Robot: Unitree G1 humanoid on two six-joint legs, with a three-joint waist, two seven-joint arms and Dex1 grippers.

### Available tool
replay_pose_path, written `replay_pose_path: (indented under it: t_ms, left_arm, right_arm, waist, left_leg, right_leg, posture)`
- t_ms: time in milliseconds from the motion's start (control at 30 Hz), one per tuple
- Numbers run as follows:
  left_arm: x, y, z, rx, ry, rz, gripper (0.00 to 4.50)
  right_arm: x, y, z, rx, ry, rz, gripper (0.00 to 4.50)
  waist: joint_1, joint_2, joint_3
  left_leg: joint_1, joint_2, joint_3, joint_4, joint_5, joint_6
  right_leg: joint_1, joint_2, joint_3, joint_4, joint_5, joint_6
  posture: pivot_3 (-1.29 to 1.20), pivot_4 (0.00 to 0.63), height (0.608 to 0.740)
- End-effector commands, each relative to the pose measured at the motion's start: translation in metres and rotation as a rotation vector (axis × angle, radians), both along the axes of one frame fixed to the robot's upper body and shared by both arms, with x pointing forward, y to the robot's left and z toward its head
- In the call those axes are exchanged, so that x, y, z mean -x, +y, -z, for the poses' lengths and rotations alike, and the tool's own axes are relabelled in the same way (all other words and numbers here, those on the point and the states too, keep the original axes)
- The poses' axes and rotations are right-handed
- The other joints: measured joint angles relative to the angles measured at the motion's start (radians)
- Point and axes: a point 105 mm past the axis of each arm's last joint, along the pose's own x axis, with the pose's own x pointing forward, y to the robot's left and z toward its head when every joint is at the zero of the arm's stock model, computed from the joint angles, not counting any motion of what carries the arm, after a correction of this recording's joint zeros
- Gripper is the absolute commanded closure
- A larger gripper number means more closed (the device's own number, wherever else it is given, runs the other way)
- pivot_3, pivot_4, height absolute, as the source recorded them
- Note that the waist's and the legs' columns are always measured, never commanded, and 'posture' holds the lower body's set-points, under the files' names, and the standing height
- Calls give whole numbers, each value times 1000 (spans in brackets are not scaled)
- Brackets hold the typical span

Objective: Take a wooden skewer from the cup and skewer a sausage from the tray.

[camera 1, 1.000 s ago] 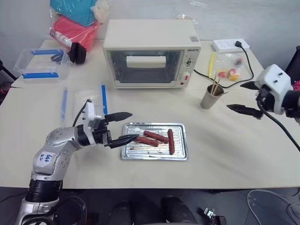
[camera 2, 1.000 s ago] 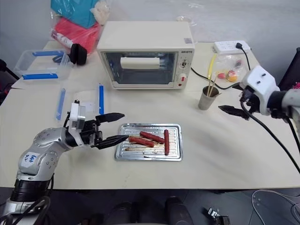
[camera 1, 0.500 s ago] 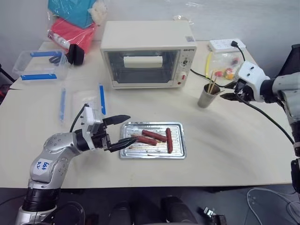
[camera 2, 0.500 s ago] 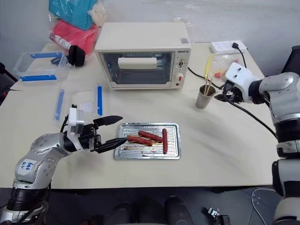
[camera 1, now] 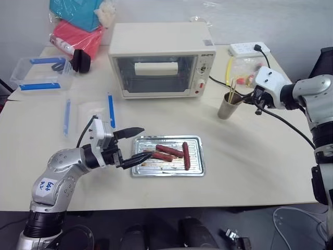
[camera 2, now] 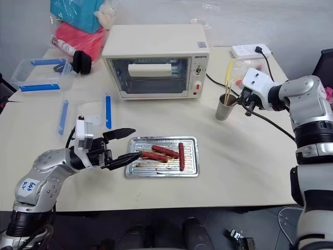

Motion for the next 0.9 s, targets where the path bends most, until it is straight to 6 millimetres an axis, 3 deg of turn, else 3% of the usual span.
replay_pose_path:
  t_ms: [33,233,433,567,900]
  left_arm:
    - [4,0,-9,11,-40,5,0]
    - [2,0,-10,15,-44,1,0]
    - [2,0,-10,17,-46,2,0]
    - [0,0,-9,19,-46,-1,0]
    - [-2,-2,-10,26,-52,5,0]
  right_arm:
    - [1,5,-20,-17,-51,-28,4464]
    - [-1,-2,-29,-46,-80,11,4306]
    - [13,-9,-39,7,-34,-34,2543]
    - [24,4,-46,-11,9,-117,1149]
    - [9,18,-20,96,2,-94,1149]
  waist:
    - [1,0,0]
    - [0,0,0]
    - [1,0,0]
    - [2,1,0]
    - [-1,1,1]
  left_leg:
    - [0,0,0,0,0,0]
    - [0,0,0,0,0,0]
    - [0,0,0,0,0,0]
    - [0,0,0,0,0,0]
    - [1,0,0,1,0,0]
  right_leg:
    - [0,0,0,0,0,0]
    - [0,0,0,0,0,0]
    - [0,0,0,0,0,0]
    - [0,0,0,0,0,0]
    - [0,0,0,1,0,0]
  posture:
    - [0,150,740]
    - [0,150,740]
    - [0,150,740]
    - [0,150,740]
    - [0,150,740]
